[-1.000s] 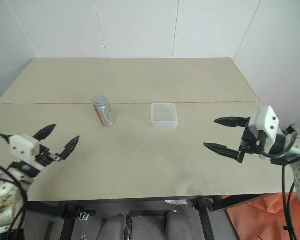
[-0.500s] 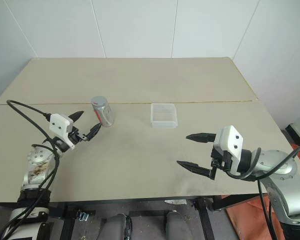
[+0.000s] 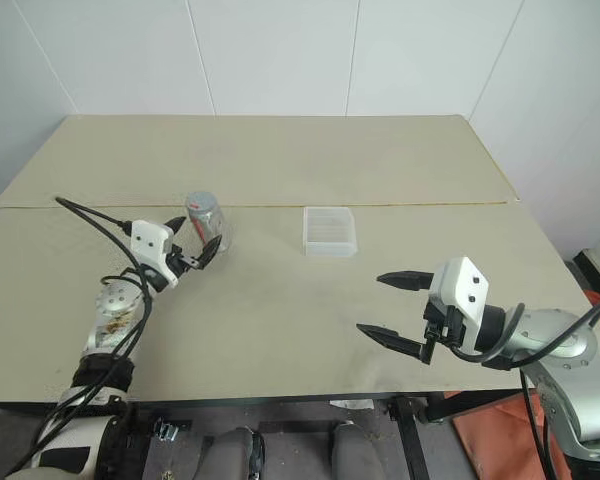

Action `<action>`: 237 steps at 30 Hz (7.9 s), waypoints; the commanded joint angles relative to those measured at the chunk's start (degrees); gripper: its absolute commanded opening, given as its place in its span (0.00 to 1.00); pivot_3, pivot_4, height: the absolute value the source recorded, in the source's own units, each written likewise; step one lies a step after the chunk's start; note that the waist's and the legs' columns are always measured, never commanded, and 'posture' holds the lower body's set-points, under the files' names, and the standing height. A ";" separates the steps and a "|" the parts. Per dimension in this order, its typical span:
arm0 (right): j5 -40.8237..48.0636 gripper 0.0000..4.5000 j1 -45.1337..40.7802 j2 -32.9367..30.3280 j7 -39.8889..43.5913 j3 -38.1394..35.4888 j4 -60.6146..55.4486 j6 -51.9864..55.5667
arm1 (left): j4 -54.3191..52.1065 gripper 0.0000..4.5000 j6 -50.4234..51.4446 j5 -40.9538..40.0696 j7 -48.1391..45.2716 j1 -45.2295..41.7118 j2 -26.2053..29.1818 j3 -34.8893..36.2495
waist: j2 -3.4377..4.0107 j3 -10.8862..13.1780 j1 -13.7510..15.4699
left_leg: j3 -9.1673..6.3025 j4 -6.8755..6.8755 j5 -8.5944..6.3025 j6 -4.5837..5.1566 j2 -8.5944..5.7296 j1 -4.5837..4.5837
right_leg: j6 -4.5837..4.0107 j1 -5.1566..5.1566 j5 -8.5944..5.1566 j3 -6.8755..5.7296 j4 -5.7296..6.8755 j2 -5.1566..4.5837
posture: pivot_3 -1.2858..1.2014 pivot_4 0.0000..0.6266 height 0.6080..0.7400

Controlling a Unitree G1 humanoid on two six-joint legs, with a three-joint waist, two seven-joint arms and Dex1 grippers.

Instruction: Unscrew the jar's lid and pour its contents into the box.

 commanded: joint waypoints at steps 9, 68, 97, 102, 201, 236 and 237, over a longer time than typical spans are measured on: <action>-0.92 1.00 0.77 -1.01 -1.76 -2.40 -1.99 -0.77 | 12.35 0.86 -7.71 0.55 0.35 -7.40 -0.39 -0.09 | -0.01 0.00 -0.09 | -0.03 -0.02 0.00 0.00 -0.03 -0.02 | 0.01 0.00 0.01 0.00 -0.04 0.00 | 0.52 0.24 1.00; -22.78 1.00 -30.90 36.29 -33.76 26.37 9.86 3.57 | -25.29 0.44 10.04 -6.98 -15.47 4.69 -5.08 -13.08 | 0.00 0.00 -0.31 | -0.20 0.04 0.02 0.01 -0.08 -0.28 | -0.20 -0.17 0.17 -0.08 -0.01 -0.03 | 0.52 0.24 1.00; -10.61 0.62 -37.66 28.29 -8.43 21.57 18.05 0.62 | -34.95 0.44 14.29 -12.23 -24.89 9.18 -0.32 -14.87 | 0.01 0.00 -0.41 | -0.20 0.01 0.01 0.01 -0.06 -0.27 | -0.21 -0.17 0.16 -0.08 -0.05 -0.03 | 0.52 0.24 1.00; -5.40 0.62 -44.15 24.42 9.70 21.81 26.88 -2.87 | -39.38 0.44 15.45 -12.61 -25.36 10.67 1.02 -15.60 | 0.02 0.01 -0.37 | -0.20 -0.02 0.01 0.01 -0.04 -0.26 | -0.21 -0.17 0.16 -0.09 -0.06 -0.02 | 0.52 0.24 1.00; -19.96 0.61 -23.68 28.62 -27.88 24.13 -0.12 5.78 | -34.00 0.44 14.03 -10.52 -20.26 9.25 -2.29 -15.78 | 0.09 0.04 -0.25 | -0.24 -0.03 0.04 -0.04 -0.05 -0.32 | -0.15 -0.20 0.07 -0.14 -0.09 -0.04 | 0.52 0.24 1.00; 3.59 0.96 -66.72 16.12 36.52 38.08 64.64 -23.91 | -45.81 0.44 17.64 -12.88 -22.77 15.01 0.30 -18.55 | 0.13 0.06 -0.09 | -0.24 -0.09 0.04 -0.03 0.00 -0.29 | -0.29 -0.20 0.11 -0.18 -0.07 -0.01 | 0.52 0.24 1.00; 3.70 0.99 -66.15 16.16 36.52 36.44 64.38 -24.10 | -45.53 0.44 17.48 -12.86 -22.92 15.00 0.35 -18.39 | 0.13 0.06 -0.12 | -0.24 -0.09 0.04 -0.03 0.01 -0.29 | -0.29 -0.20 0.11 -0.19 -0.08 -0.01 | 0.52 0.24 1.00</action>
